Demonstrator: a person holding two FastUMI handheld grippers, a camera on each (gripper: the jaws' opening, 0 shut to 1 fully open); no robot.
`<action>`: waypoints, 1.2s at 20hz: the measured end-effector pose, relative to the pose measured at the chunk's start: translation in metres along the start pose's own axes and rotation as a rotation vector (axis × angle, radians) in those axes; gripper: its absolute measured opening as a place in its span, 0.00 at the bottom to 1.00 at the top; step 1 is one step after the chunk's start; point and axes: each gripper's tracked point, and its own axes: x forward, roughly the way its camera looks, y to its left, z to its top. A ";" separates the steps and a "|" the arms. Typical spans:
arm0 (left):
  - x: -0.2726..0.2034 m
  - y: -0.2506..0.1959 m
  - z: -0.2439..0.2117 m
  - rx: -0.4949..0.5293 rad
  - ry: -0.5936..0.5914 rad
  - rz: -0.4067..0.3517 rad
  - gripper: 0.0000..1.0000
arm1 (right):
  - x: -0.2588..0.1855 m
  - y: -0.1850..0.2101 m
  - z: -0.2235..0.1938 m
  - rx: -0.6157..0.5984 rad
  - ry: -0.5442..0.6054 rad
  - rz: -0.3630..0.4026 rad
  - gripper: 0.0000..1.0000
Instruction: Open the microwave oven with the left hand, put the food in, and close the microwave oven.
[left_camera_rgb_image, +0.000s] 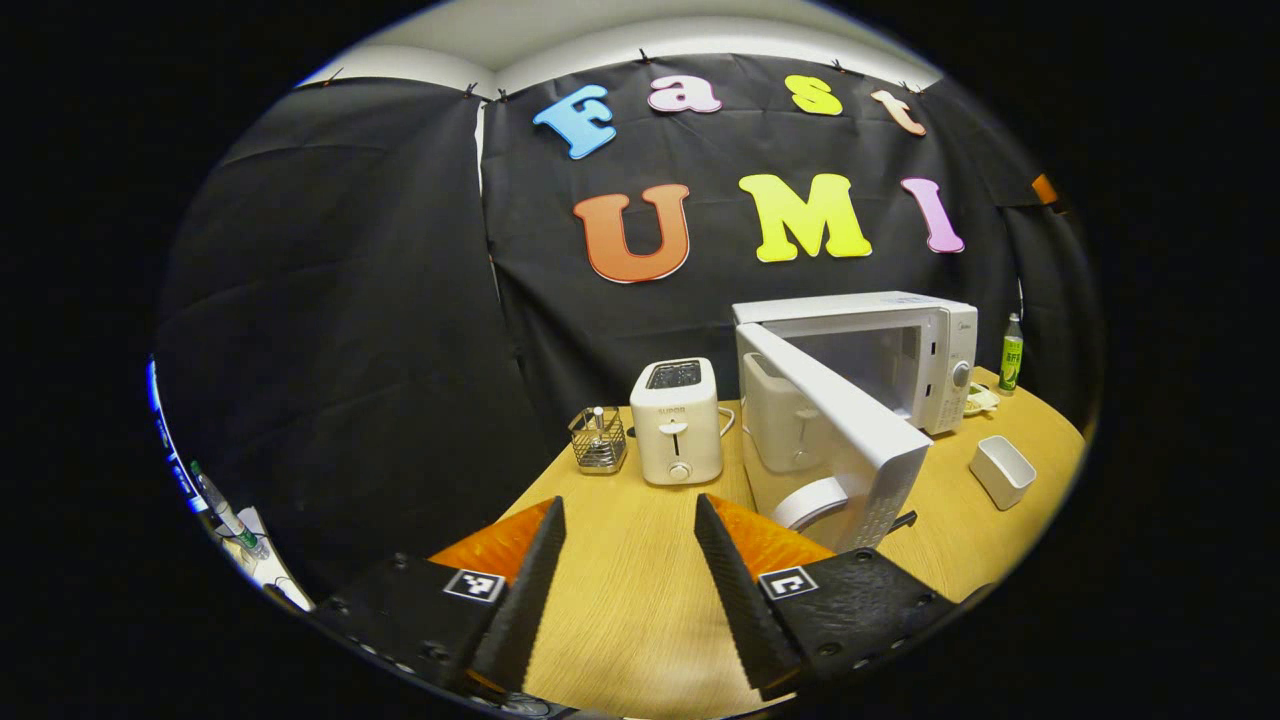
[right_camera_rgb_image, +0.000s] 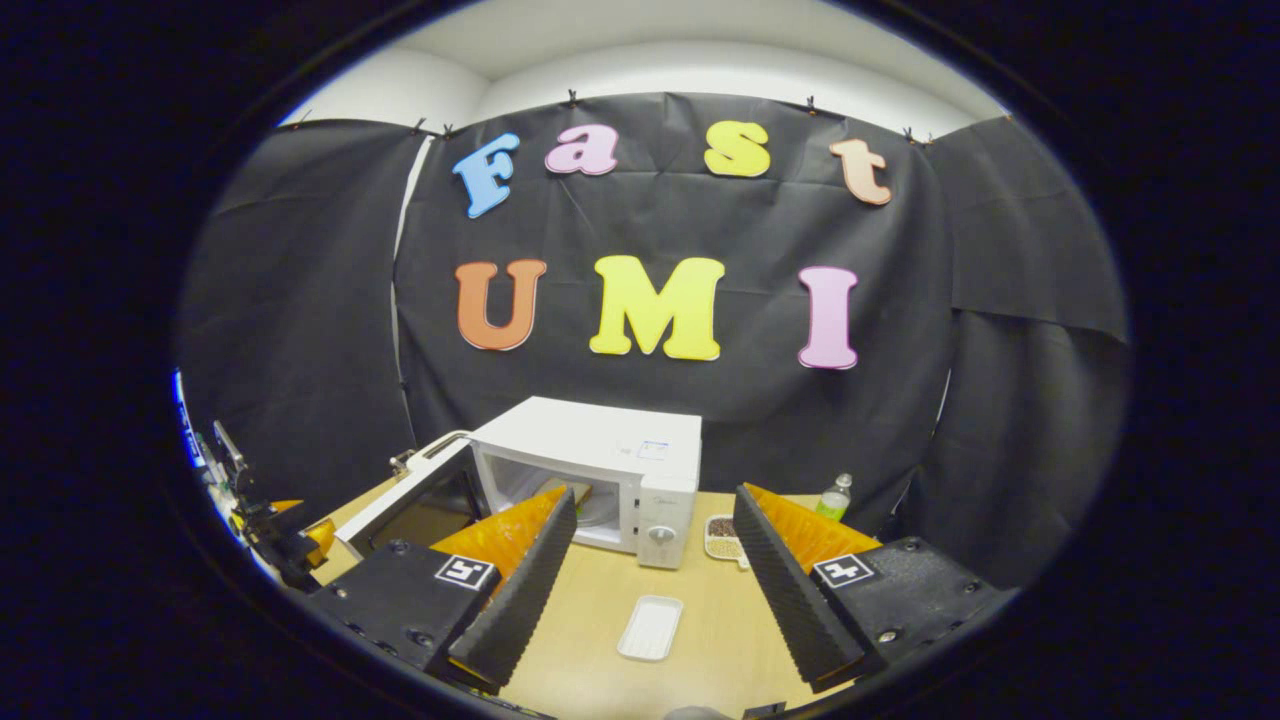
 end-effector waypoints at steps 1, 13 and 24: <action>0.003 -0.005 -0.004 -0.001 0.009 -0.026 0.67 | -0.005 0.000 0.000 0.008 0.002 0.003 1.00; 0.032 -0.048 -0.011 -0.002 -0.018 -0.133 0.00 | -0.026 -0.015 0.022 0.025 -0.035 -0.018 0.92; 0.020 -0.143 -0.005 -0.012 -0.026 -0.305 0.00 | -0.034 -0.048 0.030 0.020 -0.034 -0.041 0.92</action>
